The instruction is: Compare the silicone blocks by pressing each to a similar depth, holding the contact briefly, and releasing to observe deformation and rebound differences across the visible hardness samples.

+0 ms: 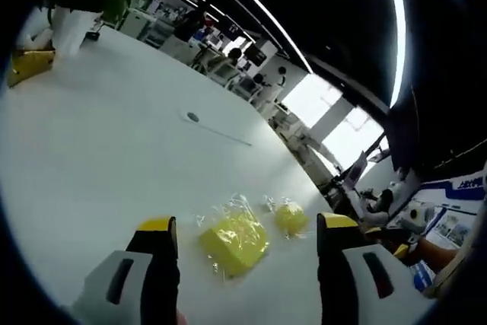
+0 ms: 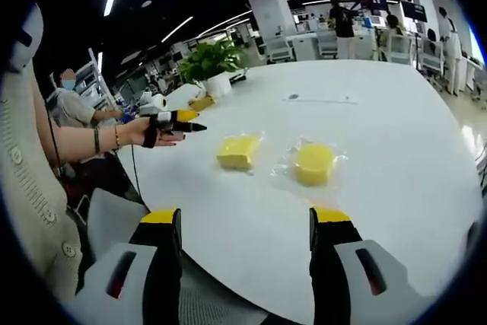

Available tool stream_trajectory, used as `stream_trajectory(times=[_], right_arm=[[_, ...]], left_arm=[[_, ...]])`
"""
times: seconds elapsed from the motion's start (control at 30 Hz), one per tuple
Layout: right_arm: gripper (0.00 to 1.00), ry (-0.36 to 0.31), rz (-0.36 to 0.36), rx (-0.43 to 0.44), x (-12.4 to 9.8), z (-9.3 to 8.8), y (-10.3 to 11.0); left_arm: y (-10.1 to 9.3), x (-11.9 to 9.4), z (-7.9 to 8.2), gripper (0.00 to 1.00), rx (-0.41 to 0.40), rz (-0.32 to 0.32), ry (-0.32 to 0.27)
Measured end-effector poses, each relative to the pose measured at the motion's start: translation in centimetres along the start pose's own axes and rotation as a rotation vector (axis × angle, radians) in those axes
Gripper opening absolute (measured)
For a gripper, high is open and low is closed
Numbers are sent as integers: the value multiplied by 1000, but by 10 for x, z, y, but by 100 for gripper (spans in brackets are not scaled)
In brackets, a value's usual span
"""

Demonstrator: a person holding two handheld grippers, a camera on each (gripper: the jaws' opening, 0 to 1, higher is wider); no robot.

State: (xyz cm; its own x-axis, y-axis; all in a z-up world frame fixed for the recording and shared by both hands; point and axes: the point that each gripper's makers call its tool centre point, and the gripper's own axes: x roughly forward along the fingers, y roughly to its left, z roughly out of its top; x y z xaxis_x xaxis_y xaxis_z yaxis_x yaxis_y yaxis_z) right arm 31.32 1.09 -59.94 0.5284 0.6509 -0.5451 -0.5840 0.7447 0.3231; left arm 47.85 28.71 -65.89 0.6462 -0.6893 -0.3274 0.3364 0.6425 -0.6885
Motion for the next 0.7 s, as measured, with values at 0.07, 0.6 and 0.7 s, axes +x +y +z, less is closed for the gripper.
stream_trajectory(times=[0.07, 0.6, 0.7], right_arm=[[63, 8, -6, 6, 1, -1, -3], [62, 48, -44, 46, 9, -10, -22], [61, 55, -44, 53, 11, -12, -23]], left_arm=[[6, 10, -4, 69, -50, -12, 20], [43, 52, -24, 37, -304, -62, 74], [45, 57, -30, 30, -303, -72, 94]])
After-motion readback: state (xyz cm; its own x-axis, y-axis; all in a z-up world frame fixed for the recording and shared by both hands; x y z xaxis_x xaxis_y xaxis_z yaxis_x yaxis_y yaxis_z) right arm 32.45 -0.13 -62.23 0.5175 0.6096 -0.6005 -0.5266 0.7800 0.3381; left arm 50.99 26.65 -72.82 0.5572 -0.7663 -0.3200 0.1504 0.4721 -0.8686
